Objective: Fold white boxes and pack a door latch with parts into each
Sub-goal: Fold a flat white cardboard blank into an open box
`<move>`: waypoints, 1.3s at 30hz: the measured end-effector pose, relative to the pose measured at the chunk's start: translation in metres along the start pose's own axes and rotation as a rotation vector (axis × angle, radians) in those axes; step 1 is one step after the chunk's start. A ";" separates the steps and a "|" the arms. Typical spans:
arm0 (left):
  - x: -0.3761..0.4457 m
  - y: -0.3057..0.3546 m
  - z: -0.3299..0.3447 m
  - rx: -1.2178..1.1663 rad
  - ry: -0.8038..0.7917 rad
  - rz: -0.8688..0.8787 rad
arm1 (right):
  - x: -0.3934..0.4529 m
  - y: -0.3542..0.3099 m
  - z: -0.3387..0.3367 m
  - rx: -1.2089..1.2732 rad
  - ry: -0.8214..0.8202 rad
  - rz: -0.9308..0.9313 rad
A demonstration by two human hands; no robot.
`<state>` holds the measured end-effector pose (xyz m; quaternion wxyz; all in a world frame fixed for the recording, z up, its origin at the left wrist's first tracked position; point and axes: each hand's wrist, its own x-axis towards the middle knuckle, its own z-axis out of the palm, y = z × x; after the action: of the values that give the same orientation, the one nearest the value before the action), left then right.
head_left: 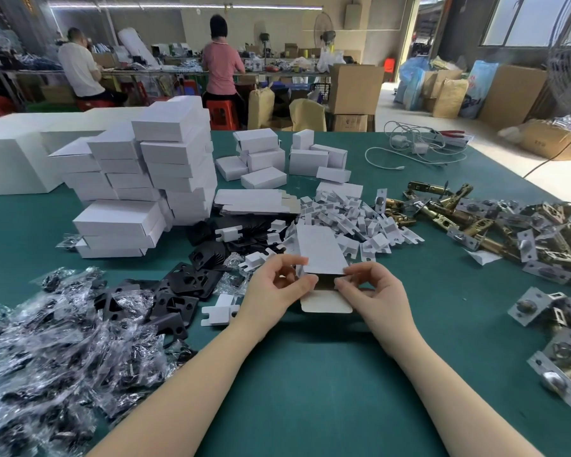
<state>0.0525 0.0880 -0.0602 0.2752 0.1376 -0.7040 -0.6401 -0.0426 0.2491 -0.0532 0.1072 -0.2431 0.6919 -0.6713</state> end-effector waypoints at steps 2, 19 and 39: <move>0.000 0.000 0.000 0.049 0.009 0.022 | -0.001 0.002 0.003 -0.098 0.041 -0.046; -0.001 0.005 0.005 -0.036 0.115 0.035 | -0.010 0.000 0.010 -0.230 0.068 -0.377; 0.001 0.003 0.003 -0.168 0.102 -0.027 | -0.008 0.003 0.006 -0.529 -0.020 -0.585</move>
<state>0.0505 0.0899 -0.0575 0.3129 0.1559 -0.6310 -0.6926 -0.0334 0.2476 -0.0577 -0.1481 -0.4558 0.7413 -0.4698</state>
